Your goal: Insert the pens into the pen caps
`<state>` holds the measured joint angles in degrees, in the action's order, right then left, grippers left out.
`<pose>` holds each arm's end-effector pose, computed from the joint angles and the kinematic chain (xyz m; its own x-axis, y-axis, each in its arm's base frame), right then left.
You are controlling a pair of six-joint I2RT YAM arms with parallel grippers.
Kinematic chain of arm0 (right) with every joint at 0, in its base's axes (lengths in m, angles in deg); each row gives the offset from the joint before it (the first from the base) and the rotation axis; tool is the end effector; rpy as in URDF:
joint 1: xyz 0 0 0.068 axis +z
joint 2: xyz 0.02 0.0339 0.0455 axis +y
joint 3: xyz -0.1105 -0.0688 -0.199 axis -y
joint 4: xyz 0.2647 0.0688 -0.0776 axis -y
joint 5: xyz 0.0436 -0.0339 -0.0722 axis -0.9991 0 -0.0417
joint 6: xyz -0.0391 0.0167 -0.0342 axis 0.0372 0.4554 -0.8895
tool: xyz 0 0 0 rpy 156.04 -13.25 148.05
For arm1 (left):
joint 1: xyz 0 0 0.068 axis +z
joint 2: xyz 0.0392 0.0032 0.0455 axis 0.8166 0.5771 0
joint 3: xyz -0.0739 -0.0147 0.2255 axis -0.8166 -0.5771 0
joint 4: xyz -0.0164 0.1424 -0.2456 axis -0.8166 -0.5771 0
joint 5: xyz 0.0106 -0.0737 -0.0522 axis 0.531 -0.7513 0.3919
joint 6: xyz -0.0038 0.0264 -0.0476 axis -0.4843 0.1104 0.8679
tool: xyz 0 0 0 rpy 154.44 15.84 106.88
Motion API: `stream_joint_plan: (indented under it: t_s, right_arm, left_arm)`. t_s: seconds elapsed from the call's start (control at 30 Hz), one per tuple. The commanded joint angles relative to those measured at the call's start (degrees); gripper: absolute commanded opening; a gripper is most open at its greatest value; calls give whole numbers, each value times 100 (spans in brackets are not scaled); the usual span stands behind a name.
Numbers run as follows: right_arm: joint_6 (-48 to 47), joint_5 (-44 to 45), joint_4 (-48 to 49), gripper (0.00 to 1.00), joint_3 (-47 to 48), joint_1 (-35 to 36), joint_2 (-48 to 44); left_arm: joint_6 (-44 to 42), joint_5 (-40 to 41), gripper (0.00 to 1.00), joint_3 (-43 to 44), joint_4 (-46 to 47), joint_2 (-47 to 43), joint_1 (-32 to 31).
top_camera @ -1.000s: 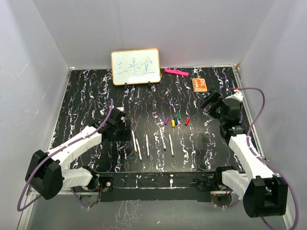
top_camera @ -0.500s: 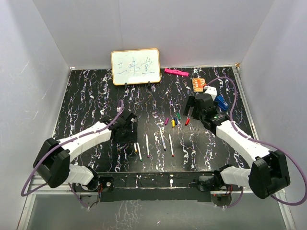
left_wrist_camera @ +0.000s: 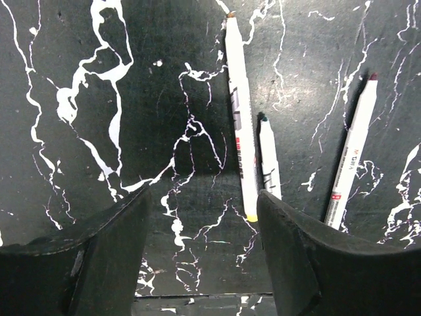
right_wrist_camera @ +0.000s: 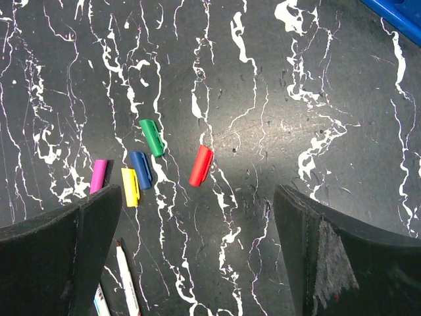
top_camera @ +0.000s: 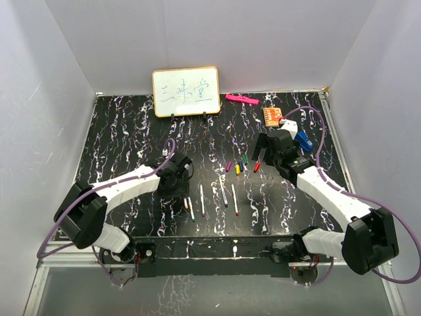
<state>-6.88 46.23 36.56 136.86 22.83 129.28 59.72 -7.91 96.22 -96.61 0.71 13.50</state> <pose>0.2695 0.1005 0.2084 -0.6276 0.2244 -0.7455 0.1728 0.9738 0.1477 0.2227 -0.1857 0.1359 -0.9135 -0.0536 -0.4034 -0.0115 0.9943 -0.1060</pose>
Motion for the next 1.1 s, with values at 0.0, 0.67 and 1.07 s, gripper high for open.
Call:
stream_joint_plan:
  t_s: [0.0, 0.67, 1.07]
  right_arm:
    - [-60, 29, 278, 98, -11, 26, -208]
    - [-83, -32, 302, 98, -8, 29, -231]
    - [-84, 263, 12, 98, 205, 29, -322]
  left_arm:
    - [95, 82, 63, 190, 63, 29, -49]
    - [-38, 81, 46, 276, 211, 755, -120]
    - [-267, 313, 41, 202, -282, 959, -120]
